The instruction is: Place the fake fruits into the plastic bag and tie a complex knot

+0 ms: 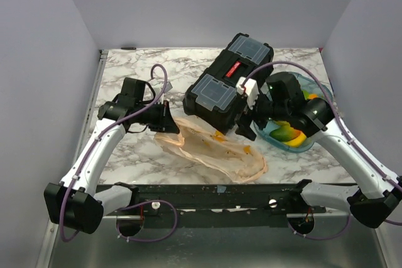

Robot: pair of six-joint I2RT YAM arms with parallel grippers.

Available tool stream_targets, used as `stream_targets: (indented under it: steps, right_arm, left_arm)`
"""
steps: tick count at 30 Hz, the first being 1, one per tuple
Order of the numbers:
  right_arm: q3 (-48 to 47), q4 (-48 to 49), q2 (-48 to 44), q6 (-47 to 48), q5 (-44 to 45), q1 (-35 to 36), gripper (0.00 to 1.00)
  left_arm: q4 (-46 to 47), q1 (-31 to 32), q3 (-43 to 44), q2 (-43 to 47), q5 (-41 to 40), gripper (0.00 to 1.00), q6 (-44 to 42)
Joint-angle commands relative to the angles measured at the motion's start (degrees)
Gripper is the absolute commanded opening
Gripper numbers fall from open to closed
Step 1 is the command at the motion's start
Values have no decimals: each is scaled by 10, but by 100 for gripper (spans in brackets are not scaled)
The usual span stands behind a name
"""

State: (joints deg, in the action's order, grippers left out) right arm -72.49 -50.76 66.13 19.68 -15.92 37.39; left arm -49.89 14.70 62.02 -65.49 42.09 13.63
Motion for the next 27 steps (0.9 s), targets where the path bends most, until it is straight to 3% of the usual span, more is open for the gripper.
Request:
stream_targets:
  steps: [1,5,10,14,20,27]
  right_arm:
    - [-72,-10,7,-69,-73,1,100]
    - [-95,-33,38,-90,20,-29,99]
    - [-91,-101,78,-47,-71,-249,96]
    - [-39,-131,94,54,-69,-353,92]
    - [61,-116,77,216,-27,-370,89]
    - [88,-77,122,364,-31,-370,87]
  left_arm:
    - [-3,12,15,-5,-20,0,-14]
    - [5,12,7,-5,-24,0,-3]
    - [7,12,9,-6,-25,0,-2]
    - [15,12,11,-13,-22,0,-2]
    - [11,12,21,-29,-17,0,-8]
    - [7,12,28,-40,-9,0,-7]
